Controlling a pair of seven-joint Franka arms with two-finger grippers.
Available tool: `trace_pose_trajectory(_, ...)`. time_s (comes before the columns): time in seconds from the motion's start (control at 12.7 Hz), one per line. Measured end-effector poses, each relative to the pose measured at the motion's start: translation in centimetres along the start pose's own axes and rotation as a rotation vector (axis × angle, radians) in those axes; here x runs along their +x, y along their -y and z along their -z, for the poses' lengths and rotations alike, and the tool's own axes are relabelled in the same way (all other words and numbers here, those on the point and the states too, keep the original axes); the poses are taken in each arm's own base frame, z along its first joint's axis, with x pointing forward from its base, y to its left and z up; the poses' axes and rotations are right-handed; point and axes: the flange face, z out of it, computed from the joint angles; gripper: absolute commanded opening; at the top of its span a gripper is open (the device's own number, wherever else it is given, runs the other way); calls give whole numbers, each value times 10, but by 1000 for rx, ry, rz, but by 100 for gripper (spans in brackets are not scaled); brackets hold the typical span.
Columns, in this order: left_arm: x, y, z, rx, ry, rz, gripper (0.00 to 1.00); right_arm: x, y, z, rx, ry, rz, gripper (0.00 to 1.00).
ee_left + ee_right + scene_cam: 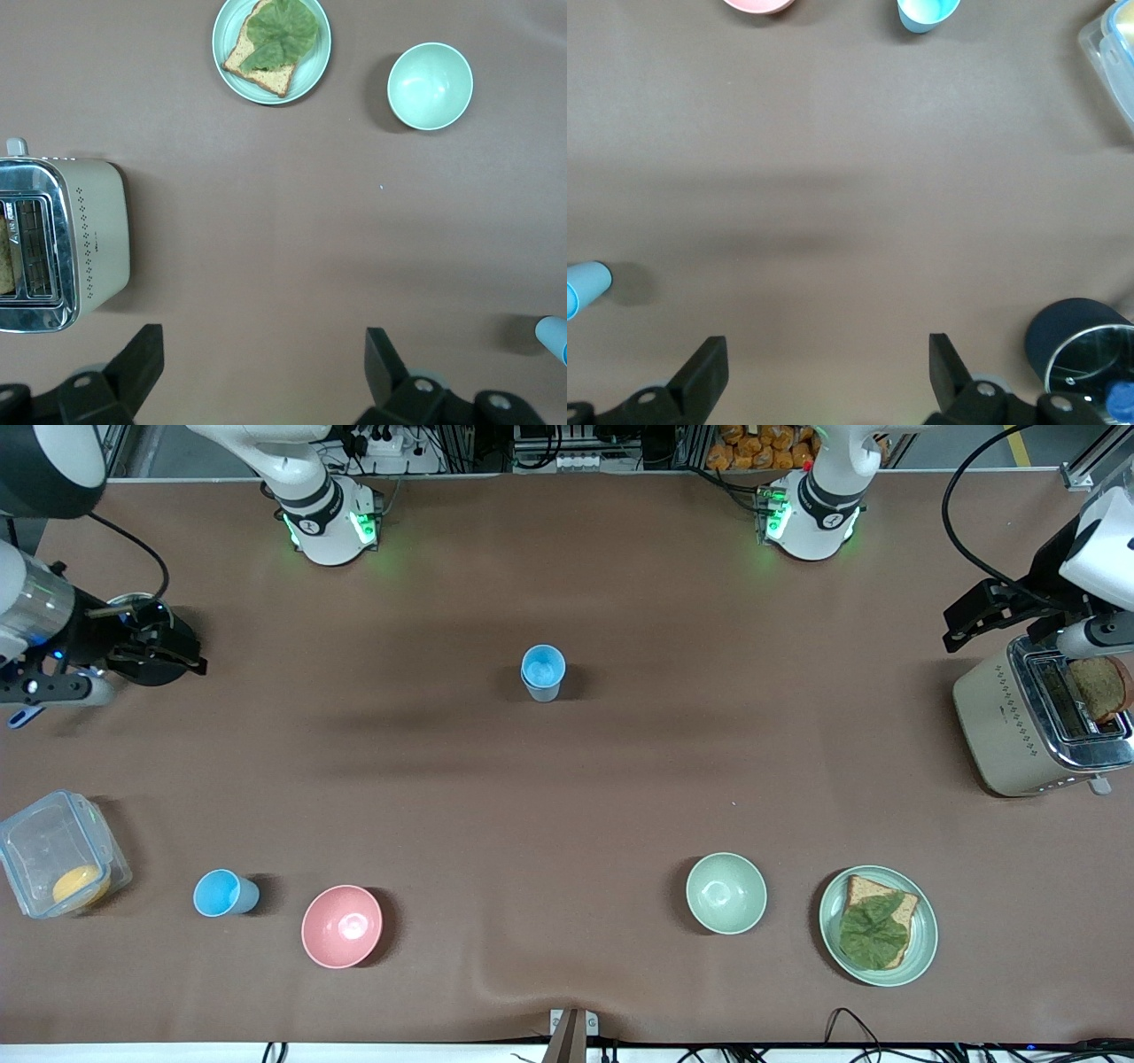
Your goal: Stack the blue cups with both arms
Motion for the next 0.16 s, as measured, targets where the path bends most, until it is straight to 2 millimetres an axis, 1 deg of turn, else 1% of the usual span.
trace_pose_trajectory(0.16,0,0,0,0,0,0,100,-4,2,12,-2,-15,4,100)
